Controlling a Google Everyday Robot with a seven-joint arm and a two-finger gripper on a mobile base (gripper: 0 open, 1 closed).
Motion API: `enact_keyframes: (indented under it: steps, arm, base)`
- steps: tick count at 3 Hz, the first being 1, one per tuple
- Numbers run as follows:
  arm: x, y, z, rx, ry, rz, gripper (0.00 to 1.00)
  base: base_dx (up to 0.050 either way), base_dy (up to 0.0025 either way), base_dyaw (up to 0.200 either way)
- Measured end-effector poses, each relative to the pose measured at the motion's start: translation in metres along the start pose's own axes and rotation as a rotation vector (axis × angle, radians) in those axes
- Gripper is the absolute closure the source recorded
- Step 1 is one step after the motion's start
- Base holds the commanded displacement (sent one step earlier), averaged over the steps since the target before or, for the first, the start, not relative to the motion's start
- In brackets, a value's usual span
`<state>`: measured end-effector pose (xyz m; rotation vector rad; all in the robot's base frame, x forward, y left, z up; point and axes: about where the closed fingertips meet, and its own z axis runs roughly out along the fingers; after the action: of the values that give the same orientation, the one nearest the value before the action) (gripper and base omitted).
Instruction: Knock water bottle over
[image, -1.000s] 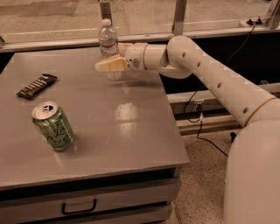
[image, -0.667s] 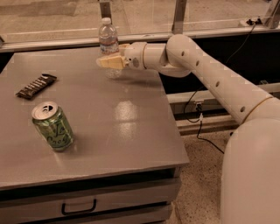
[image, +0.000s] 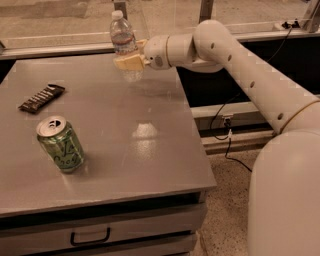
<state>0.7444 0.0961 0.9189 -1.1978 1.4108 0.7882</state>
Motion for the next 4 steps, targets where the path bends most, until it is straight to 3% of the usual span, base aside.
enact_keyframes:
  steps: [1, 3, 4]
  arm:
    - [-0.027, 0.007, -0.015, -0.065, 0.139, -0.160, 1.00]
    - [-0.027, 0.025, -0.054, -0.222, 0.485, -0.453, 1.00]
    - [-0.023, 0.027, -0.070, -0.256, 0.603, -0.571, 1.00]
  base:
    - [0.000, 0.00000, 0.000]
    - [0.000, 0.00000, 0.000]
    - [0.000, 0.00000, 0.000]
